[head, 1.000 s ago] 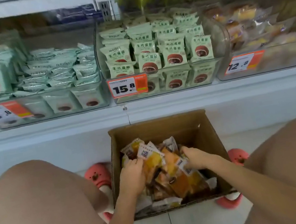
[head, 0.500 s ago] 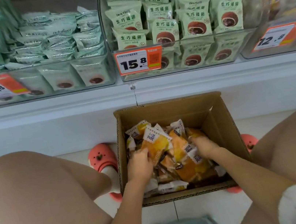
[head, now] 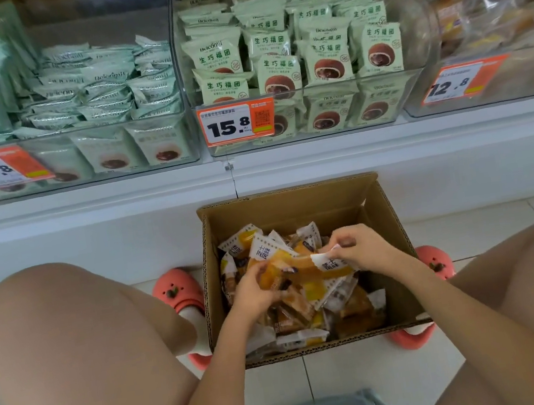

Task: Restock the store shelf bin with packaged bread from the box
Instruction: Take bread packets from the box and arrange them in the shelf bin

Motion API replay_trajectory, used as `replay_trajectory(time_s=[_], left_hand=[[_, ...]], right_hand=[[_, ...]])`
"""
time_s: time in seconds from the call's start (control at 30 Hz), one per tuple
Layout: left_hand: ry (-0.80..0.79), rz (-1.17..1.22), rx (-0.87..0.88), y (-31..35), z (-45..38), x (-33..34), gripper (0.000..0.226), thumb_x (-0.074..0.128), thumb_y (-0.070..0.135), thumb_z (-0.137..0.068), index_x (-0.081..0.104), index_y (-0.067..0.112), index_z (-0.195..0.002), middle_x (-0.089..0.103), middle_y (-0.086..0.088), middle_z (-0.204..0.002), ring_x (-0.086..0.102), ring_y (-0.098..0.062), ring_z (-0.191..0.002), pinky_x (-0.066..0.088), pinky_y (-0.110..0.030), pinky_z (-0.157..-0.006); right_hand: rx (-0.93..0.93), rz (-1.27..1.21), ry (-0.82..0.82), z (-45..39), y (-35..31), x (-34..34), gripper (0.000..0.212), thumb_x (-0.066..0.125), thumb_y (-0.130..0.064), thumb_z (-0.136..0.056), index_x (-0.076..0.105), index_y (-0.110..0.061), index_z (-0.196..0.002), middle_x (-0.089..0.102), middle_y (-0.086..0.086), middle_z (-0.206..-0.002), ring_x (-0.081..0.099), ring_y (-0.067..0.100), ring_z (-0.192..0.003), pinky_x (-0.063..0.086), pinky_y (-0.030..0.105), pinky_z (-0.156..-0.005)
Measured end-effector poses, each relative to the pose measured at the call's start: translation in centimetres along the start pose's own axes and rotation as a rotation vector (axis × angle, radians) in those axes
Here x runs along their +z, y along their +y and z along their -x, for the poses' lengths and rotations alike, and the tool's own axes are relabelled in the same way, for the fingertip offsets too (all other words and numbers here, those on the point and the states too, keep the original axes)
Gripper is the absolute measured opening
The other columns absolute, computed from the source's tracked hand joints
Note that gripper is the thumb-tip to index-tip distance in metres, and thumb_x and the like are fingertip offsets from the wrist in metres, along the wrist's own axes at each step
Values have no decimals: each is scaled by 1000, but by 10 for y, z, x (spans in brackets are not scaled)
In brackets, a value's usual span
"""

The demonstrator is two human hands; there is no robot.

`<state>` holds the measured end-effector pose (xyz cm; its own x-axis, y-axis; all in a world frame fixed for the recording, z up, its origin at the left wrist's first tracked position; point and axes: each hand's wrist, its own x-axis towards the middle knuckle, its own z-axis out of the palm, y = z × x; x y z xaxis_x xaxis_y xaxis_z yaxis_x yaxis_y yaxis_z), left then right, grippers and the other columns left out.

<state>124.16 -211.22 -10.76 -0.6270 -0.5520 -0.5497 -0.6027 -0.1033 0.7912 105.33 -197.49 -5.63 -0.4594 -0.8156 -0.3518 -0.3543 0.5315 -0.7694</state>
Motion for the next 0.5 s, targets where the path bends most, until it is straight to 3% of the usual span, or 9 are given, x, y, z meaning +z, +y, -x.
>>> replay_trajectory(time_s=[0.07, 0.13, 0.2, 0.33, 0.4, 0.47, 0.5], left_hand=[[-70, 143, 10, 12, 4, 0, 78, 84, 12, -68, 45, 17, -135, 53, 1, -131, 47, -17, -126, 45, -33, -102], [-73, 201, 63, 29, 12, -3, 56, 82, 14, -71, 55, 19, -120, 62, 7, -114, 58, -12, -111, 49, -20, -87], [-82, 195, 130, 47, 19, -8, 39, 81, 19, -73, 63, 18, -108, 68, 7, -104, 63, -12, -102, 49, -18, -81], [-285, 293, 154, 81, 33, -15, 48, 82, 26, -71, 63, 21, -114, 69, -1, -113, 65, -20, -107, 51, -39, -95], [-333, 322, 188, 99, 42, -14, 44, 77, 16, -75, 59, 18, -116, 70, -4, -112, 67, -21, -103, 56, -36, -85], [-270, 307, 245, 116, 50, -16, 37, 74, 8, -79, 60, 16, -112, 70, -6, -109, 69, -20, -97, 58, -29, -75], [-220, 287, 268, 124, 52, -19, 35, 73, 7, -80, 60, 16, -111, 70, -7, -108, 70, -20, -95, 58, -27, -73]], right_hand=[[-11, -157, 50, 12, -12, -9, 9, 64, -15, -88, 67, -7, -84, 71, -3, -80, 67, 0, -69, 50, 16, -60], [-13, -364, 92, 22, -19, -18, 10, 60, -15, -91, 64, -7, -87, 72, 4, -80, 70, 9, -75, 53, 21, -60], [-24, -567, 130, 27, -28, -29, 8, 58, -15, -91, 62, -9, -86, 71, 8, -81, 70, 20, -79, 55, 28, -63], [-71, -798, 163, 34, -55, -44, 13, 58, -19, -86, 58, -6, -85, 68, 9, -77, 68, 21, -72, 55, 31, -60], [-96, -830, 179, 37, -70, -53, 14, 58, -20, -86, 58, -6, -85, 67, 9, -78, 66, 24, -73, 55, 32, -60], [-113, -750, 215, 36, -83, -65, 8, 58, -13, -90, 59, -9, -97, 67, 10, -86, 66, 26, -82, 57, 35, -64], [-137, -657, 249, 36, -90, -74, 17, 59, -10, -90, 56, -12, -106, 68, 7, -91, 66, 25, -87, 58, 34, -67]])
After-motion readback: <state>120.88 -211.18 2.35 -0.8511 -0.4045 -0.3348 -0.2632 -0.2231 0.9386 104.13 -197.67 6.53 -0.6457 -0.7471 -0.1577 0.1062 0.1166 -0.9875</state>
